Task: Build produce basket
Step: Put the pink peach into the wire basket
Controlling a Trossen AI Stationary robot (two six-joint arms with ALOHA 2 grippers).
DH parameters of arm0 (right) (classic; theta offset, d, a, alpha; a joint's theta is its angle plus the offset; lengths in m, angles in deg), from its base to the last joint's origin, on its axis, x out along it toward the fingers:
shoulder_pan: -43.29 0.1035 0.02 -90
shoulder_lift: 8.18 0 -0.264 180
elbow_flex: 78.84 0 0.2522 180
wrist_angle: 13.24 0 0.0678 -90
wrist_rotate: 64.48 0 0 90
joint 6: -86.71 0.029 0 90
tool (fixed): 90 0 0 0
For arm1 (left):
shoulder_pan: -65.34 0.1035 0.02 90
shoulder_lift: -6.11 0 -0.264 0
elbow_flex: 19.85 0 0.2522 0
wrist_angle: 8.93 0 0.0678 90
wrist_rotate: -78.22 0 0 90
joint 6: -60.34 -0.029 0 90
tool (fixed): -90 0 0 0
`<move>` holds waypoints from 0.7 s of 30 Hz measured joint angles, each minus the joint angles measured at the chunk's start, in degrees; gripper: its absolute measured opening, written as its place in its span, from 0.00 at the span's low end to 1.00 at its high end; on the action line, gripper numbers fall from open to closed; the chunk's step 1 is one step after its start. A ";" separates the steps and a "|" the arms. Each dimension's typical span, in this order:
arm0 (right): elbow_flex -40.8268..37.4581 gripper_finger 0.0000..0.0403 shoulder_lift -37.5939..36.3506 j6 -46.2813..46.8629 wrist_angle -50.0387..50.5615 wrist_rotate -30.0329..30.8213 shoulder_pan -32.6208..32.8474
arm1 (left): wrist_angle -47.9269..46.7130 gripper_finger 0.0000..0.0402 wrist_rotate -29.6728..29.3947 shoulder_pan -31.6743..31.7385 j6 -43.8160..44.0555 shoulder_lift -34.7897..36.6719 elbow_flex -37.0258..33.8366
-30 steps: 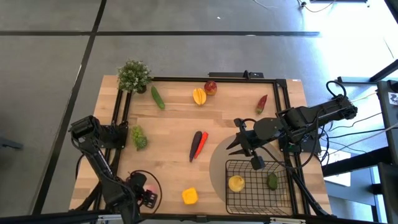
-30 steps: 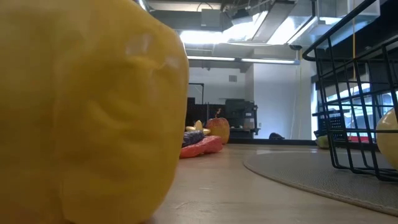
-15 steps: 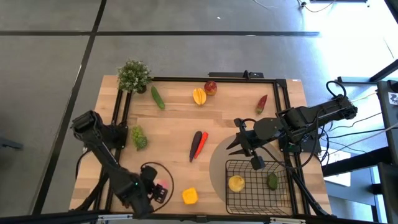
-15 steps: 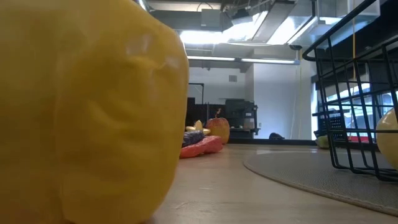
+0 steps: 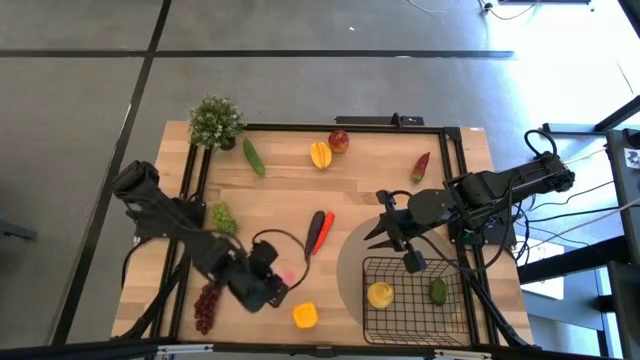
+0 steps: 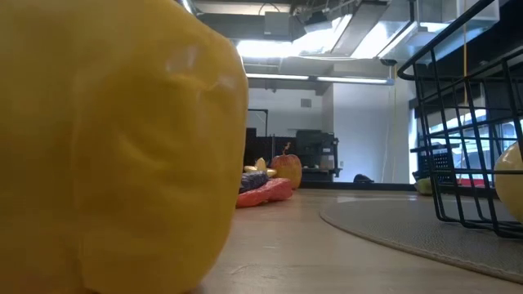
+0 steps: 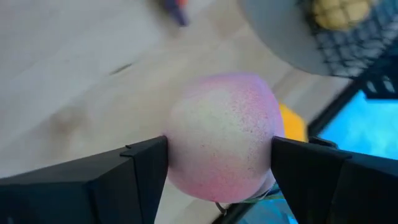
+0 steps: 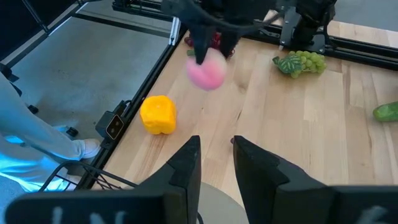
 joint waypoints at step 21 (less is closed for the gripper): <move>0.00 0.22 0.00 10.30 -1.72 -1.01 0.00 | 19.31 0.57 10.22 13.27 -23.54 -0.11 -0.02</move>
